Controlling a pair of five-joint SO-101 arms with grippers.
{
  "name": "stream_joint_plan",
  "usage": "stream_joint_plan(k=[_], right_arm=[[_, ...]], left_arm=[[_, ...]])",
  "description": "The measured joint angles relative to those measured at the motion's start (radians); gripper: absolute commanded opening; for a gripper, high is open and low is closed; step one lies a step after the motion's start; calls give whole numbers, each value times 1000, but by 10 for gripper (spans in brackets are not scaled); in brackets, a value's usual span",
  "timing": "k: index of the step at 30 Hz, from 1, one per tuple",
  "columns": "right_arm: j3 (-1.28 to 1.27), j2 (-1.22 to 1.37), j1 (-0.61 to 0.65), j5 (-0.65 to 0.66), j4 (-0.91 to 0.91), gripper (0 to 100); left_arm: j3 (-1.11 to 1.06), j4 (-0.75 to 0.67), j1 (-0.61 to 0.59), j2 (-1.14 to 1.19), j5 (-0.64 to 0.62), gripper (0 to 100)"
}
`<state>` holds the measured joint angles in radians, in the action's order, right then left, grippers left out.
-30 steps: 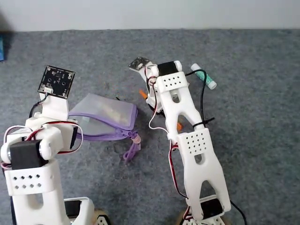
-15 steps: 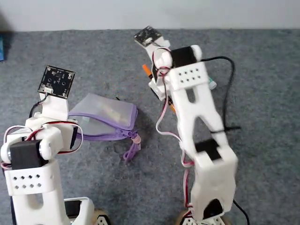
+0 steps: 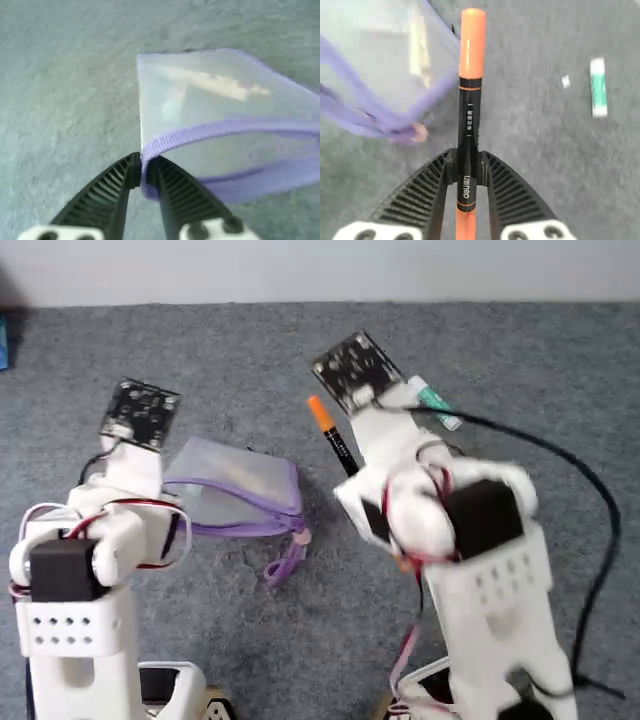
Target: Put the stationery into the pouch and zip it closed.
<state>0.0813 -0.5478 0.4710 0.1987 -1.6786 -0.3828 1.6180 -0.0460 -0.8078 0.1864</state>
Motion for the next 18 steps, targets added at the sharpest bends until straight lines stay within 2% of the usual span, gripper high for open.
stream_joint_plan(k=[4, 11, 18], right_arm=[[-109, -141, 32, -51, 115, 7], [-275, -359, 104, -140, 348, 7], [-508, -505, 224, -184, 695, 7]], left_arm=[[83, 51, 87, 0, -37, 11], [218, 101, 101, 2, -51, 11], [279, 100, 101, 100, -127, 11]])
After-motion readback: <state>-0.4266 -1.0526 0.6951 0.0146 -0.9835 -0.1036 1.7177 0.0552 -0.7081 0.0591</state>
